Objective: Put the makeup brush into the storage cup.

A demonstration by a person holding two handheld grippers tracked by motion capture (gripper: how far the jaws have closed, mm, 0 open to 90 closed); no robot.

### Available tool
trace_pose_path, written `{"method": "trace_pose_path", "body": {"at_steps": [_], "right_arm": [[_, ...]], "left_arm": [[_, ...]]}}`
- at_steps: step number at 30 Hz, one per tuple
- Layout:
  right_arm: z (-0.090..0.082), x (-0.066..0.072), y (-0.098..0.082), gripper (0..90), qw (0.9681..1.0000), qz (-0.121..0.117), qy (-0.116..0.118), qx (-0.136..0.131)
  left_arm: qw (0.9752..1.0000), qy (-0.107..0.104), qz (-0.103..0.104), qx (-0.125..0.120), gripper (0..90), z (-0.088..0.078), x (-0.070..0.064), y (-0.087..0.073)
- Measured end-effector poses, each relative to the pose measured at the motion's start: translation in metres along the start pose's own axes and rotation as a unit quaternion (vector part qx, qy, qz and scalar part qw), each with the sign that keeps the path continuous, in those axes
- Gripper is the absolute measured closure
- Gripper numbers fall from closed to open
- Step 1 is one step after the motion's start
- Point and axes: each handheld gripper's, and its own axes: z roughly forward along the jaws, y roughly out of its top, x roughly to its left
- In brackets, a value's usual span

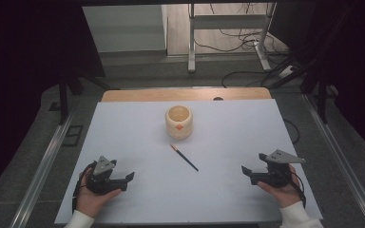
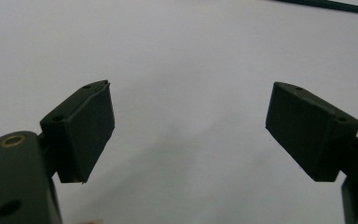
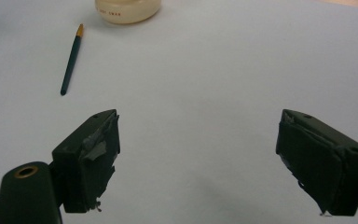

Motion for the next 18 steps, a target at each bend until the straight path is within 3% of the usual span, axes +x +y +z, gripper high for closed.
{"method": "trace_pose_path", "body": {"at_steps": [9, 18], "right_arm": [[0.0013, 0.0019, 0.0021, 14.3, 1.0000, -0.003, -0.003, 0.000], [-0.0031, 0.0044, 0.0010, 14.6, 1.0000, -0.006, -0.006, 0.002]], "left_arm": [[1.0000, 0.002, -0.006, 0.001, 16.1, -0.0033, 0.0037, -0.0044], [1.0000, -0.003, 0.004, 0.003, 16.0, -0.0025, -0.0019, -0.0032]]}}
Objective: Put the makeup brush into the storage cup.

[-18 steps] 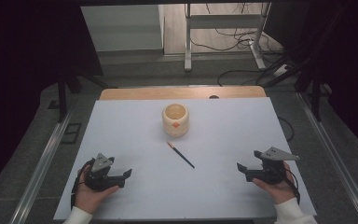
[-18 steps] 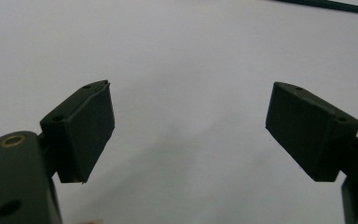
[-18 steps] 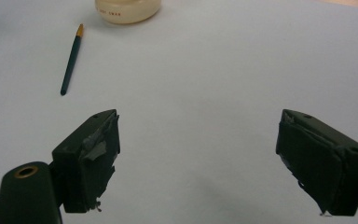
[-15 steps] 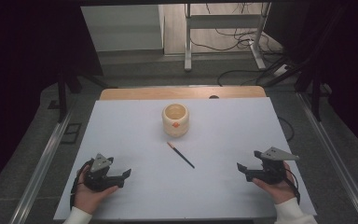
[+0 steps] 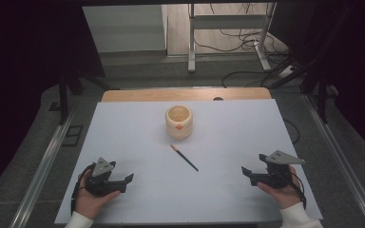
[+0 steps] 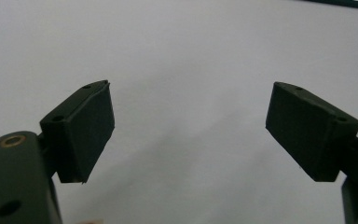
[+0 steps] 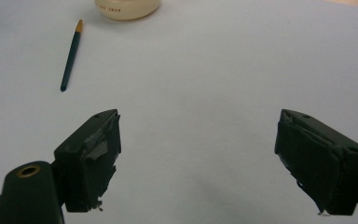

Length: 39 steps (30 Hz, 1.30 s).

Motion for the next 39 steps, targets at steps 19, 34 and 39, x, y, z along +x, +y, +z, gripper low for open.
{"method": "trace_pose_path", "body": {"at_steps": [19, 34, 39], "right_arm": [[0.000, 0.010, 0.014, 15.1, 0.9997, -0.021, 0.013, -0.001], [-0.004, 0.021, 0.032, 15.2, 0.9990, -0.034, 0.027, -0.004], [-0.004, 0.024, 0.036, 15.1, 0.9991, -0.035, 0.024, 0.004]], "left_arm": [[1.0000, 0.000, -0.006, 0.004, 14.7, 0.001, 0.002, -0.002], [1.0000, 0.000, -0.007, 0.003, 14.7, 0.001, 0.000, 0.000], [1.0000, 0.000, -0.007, 0.004, 14.7, 0.002, 0.000, 0.000]]}}
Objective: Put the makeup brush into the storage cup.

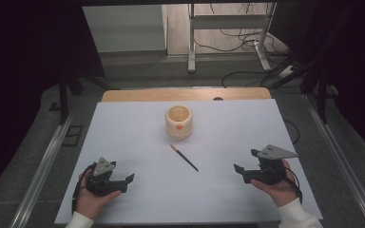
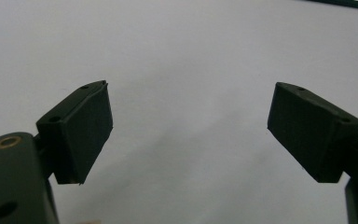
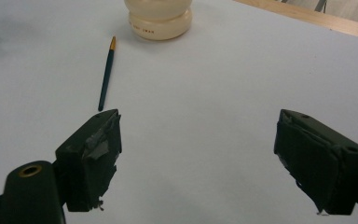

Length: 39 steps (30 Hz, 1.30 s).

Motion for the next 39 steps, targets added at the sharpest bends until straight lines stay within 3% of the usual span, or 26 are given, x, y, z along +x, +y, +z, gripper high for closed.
{"method": "trace_pose_path", "body": {"at_steps": [8, 27, 39], "right_arm": [[0.004, 0.004, 0.012, 15.2, 0.9999, 0.001, 0.009, 0.007], [0.032, 0.024, 0.046, 16.1, 0.9987, -0.010, 0.042, 0.027], [0.044, 0.034, 0.057, 16.0, 0.9976, -0.012, 0.058, 0.035]], "left_arm": [[1.0000, 0.001, -0.002, -0.001, 14.8, -0.001, 0.000, 0.000], [1.0000, -0.001, -0.002, 0.000, 14.8, -0.001, 0.001, -0.001], [1.0000, -0.002, 0.000, -0.001, 14.8, -0.001, 0.000, -0.001]]}}
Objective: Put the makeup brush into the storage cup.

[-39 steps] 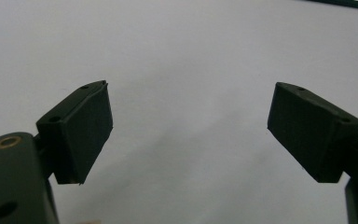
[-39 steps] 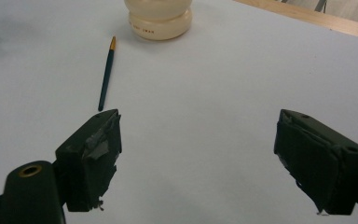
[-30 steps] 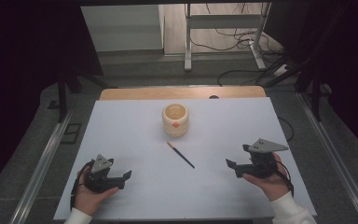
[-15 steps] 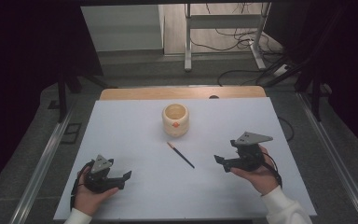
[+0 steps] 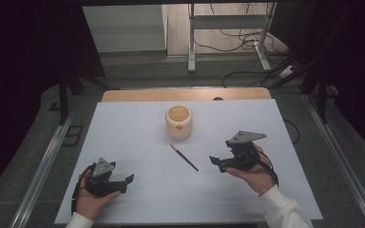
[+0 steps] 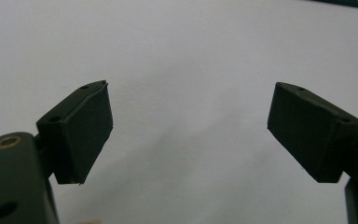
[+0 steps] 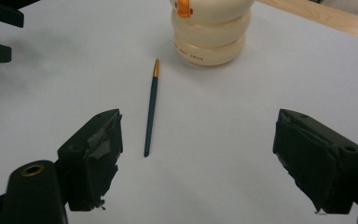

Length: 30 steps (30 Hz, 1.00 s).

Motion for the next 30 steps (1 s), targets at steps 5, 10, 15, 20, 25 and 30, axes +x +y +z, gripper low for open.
{"method": "trace_pose_path", "body": {"at_steps": [5, 10, 15, 20, 25, 30], "right_arm": [[0.004, 0.002, 0.004, 16.4, 1.0000, -0.001, 0.003, 0.003], [0.009, 0.005, 0.008, 16.7, 0.9999, -0.002, 0.006, 0.009], [0.015, 0.009, 0.012, 16.9, 0.9999, -0.002, 0.008, 0.014], [0.021, 0.012, 0.015, 17.0, 0.9997, -0.005, 0.011, 0.019], [0.027, 0.015, 0.019, 17.1, 0.9996, -0.007, 0.016, 0.025], [0.032, 0.019, 0.022, 17.1, 0.9994, -0.010, 0.020, 0.028]], "left_arm": [[1.0000, 0.001, 0.003, 0.000, 14.8, 0.000, 0.000, 0.000], [1.0000, 0.002, 0.003, 0.000, 14.8, -0.001, 0.000, 0.000], [1.0000, 0.001, 0.004, 0.000, 14.8, -0.001, 0.000, 0.000], [1.0000, 0.001, 0.006, -0.001, 14.8, -0.001, 0.000, 0.000], [1.0000, -0.001, 0.005, -0.001, 14.8, -0.001, 0.000, 0.000], [1.0000, -0.001, 0.005, -0.001, 14.8, -0.001, 0.000, 0.000]]}}
